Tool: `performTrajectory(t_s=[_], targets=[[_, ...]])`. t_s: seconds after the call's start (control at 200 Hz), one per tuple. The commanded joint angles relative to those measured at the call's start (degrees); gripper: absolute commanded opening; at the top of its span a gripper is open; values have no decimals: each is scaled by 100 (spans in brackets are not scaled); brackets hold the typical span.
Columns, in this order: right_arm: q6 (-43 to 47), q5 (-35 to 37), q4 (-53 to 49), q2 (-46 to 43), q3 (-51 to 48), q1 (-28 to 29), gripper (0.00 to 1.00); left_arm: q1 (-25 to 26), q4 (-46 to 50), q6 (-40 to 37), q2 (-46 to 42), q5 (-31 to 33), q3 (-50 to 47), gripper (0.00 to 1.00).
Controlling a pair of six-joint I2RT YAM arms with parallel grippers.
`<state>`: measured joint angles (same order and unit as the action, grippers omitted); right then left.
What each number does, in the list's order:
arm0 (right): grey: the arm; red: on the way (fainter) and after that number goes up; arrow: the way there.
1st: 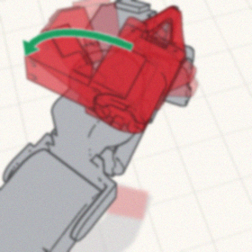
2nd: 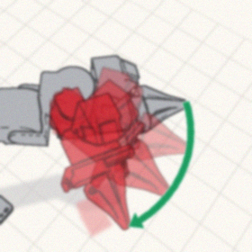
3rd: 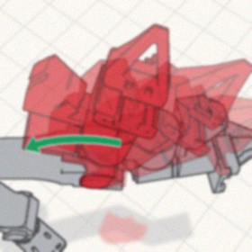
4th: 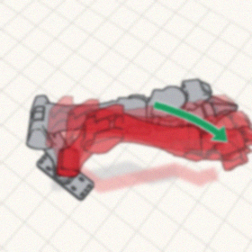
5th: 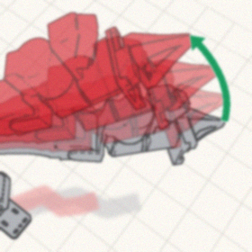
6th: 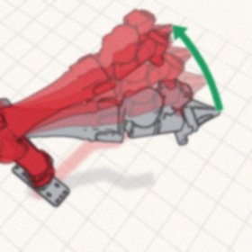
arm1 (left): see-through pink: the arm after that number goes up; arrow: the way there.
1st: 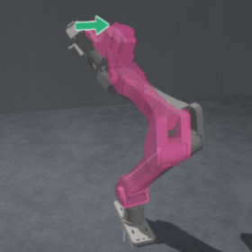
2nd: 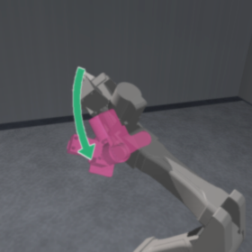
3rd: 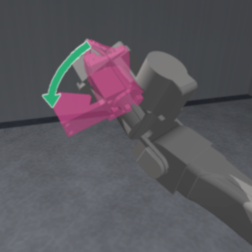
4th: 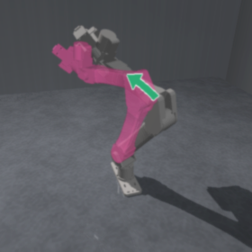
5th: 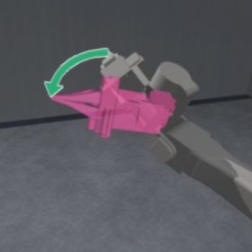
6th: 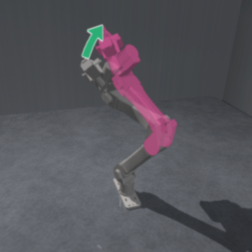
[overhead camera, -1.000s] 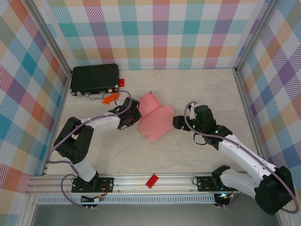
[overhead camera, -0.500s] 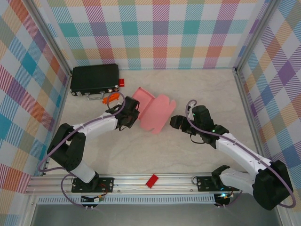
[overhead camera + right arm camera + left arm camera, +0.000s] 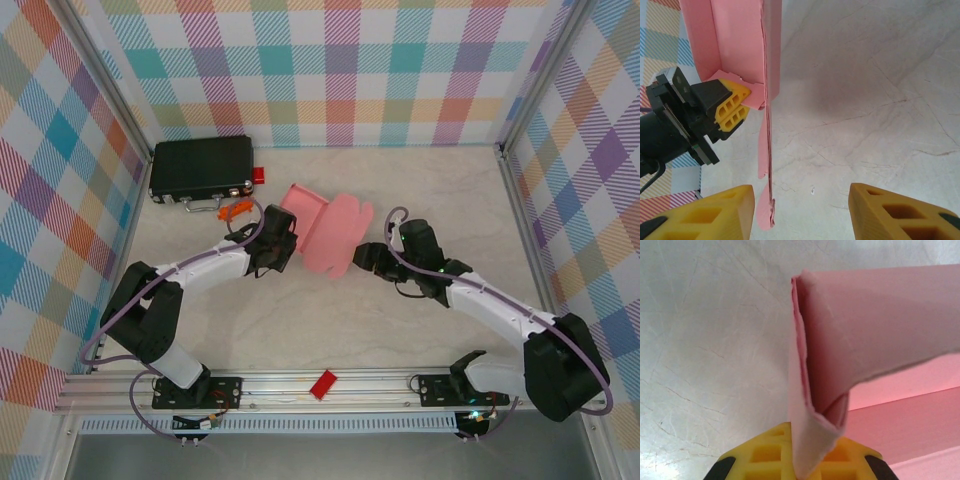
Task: Fold the paper box
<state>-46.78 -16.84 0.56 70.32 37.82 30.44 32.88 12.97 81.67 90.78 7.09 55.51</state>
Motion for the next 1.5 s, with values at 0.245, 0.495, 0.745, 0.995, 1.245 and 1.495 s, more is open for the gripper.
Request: performTrajectory(t_s=[0.245,0.495,0.745,0.995,1.245,1.495], targets=[[-80,-184,373,354,410,-16,39,43,-315,252,-12,-252,-160,0],[-122,-141,332,540,529,-7,20,43,-381,368,29,-307,-233,0],[65,269,-787,543,1005,15,9,117,-435,549,86,-388,-306,0],[82,445,-1910,786,1515,24,5,356,-581,853,245,-493,-390,16],[243,589,-2895,996,2012,33,4,454,-751,961,359,-542,-474,40],[542,826,-3573,1112,2483,37,5,465,-1102,526,189,-391,-571,69]])
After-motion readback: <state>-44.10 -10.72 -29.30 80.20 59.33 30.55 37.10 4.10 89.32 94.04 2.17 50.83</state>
